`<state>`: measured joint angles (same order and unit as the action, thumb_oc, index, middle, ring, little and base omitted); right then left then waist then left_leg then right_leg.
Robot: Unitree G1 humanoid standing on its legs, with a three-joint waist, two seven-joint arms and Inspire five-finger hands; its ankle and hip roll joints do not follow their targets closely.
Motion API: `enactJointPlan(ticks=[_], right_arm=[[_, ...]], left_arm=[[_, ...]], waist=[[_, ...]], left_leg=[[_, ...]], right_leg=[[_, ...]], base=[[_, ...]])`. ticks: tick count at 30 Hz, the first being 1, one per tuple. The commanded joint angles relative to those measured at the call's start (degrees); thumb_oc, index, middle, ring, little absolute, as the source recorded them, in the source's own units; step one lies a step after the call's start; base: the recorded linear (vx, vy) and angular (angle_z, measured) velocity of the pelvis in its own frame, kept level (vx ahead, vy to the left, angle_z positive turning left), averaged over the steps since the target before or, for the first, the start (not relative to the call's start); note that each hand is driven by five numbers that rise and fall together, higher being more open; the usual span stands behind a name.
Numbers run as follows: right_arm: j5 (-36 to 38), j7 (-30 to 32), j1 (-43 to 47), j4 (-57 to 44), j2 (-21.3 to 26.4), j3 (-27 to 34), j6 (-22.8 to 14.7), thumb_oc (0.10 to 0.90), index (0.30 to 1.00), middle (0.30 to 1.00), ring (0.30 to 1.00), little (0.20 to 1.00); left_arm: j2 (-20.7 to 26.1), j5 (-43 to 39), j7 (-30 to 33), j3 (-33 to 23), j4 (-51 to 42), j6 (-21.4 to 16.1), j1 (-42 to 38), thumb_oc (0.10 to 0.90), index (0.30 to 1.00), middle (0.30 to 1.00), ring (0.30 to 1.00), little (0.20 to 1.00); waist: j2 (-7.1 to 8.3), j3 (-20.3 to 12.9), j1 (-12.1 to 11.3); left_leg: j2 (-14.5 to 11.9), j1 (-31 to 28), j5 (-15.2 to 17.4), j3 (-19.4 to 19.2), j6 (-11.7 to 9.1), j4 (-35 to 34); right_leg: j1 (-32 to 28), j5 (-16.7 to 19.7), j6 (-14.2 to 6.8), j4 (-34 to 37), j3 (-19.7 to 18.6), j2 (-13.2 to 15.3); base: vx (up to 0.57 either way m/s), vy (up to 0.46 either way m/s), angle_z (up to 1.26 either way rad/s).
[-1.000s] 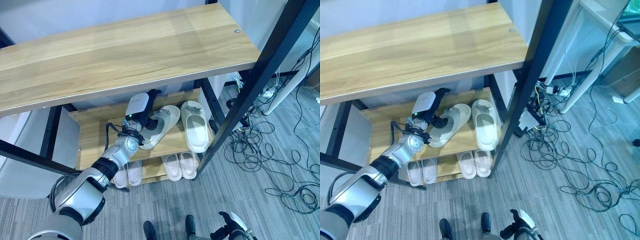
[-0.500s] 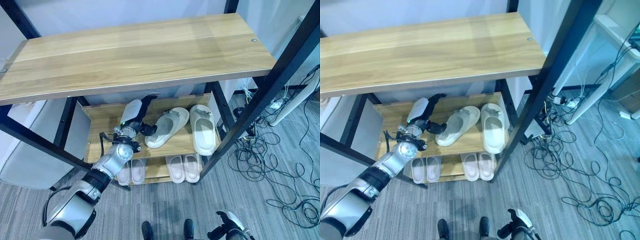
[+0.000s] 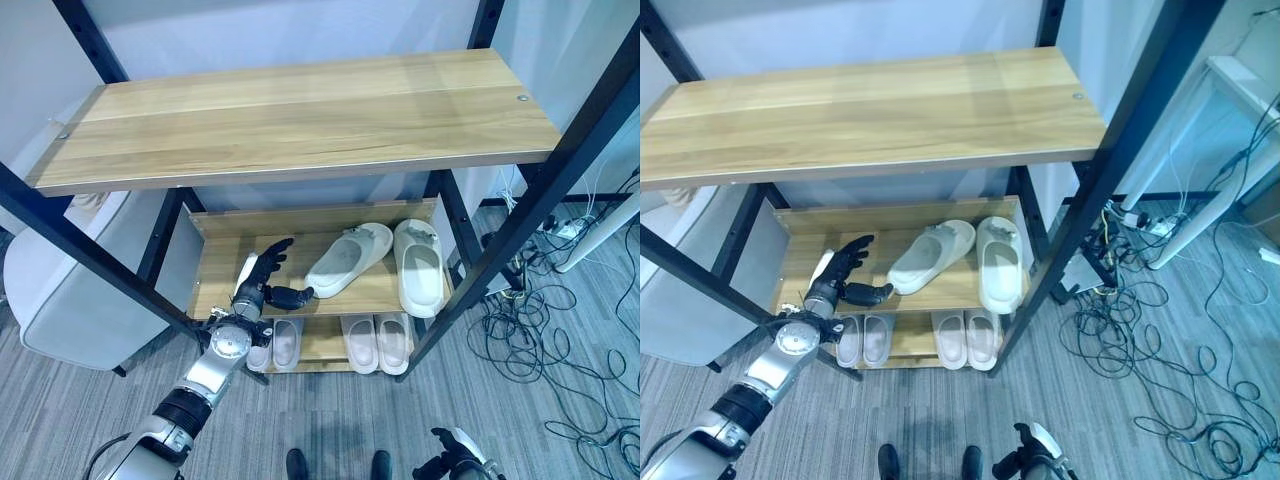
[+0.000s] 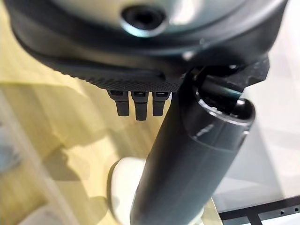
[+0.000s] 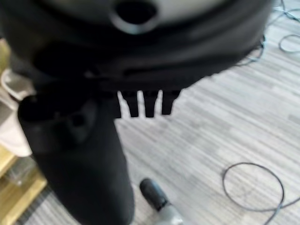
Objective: Arrange the slippers neatly on the shoe rack.
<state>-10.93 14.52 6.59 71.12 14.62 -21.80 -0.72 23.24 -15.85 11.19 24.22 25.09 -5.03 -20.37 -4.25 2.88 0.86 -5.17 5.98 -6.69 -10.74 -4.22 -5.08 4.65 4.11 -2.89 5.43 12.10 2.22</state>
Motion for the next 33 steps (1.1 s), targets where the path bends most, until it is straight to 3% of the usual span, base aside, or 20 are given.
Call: enactJointPlan(ticks=[1, 12, 33], right_arm=[[0.5, 0.2, -0.8, -0.2, 0.5, 1.3, -0.1, 0.800, 0.900, 0.900, 0.900, 0.900], [0.2, 0.3, -1.3, -0.8, -0.2, 1.1, -0.3, 0.800, 0.900, 0.900, 0.900, 0.900], [0.5, 1.0, -1.6, -0.7, -1.3, 0.3, -0.4, 0.800, 0.900, 0.900, 0.900, 0.900]], left_arm=[[-1.8, -2.7, -1.3, -3.7, -3.9, -6.7, -3.4, 0.800, 0.900, 0.900, 0.900, 0.900], [-6.1, -4.7, -3.4, -0.9, -6.7, -5.8, 0.4, 0.800, 0.900, 0.900, 0.900, 0.900], [-10.8, -5.0, -6.2, 7.9, -9.5, -4.8, 0.6, 0.800, 0.900, 0.900, 0.900, 0.900]], waist=[[1.41, -4.9, -1.6], [1.77, -5.0, -1.7], [1.55, -4.2, -0.9]], left_leg=[[-2.4, 0.3, 0.9, -0.5, -4.7, 0.1], [-2.1, -1.0, 1.6, -0.3, -4.4, 0.1], [-1.9, -2.6, 2.4, -1.0, -3.7, 0.1]], right_leg=[[2.9, 0.0, -6.2, -0.4, 4.2, 3.6], [1.5, -0.3, -6.0, -0.4, 4.2, 3.8], [0.9, -0.4, -6.0, -0.4, 3.0, 3.8]], base=[[0.02, 0.012, 0.06], [0.00, 0.000, 0.00], [0.00, 0.000, 0.00]])
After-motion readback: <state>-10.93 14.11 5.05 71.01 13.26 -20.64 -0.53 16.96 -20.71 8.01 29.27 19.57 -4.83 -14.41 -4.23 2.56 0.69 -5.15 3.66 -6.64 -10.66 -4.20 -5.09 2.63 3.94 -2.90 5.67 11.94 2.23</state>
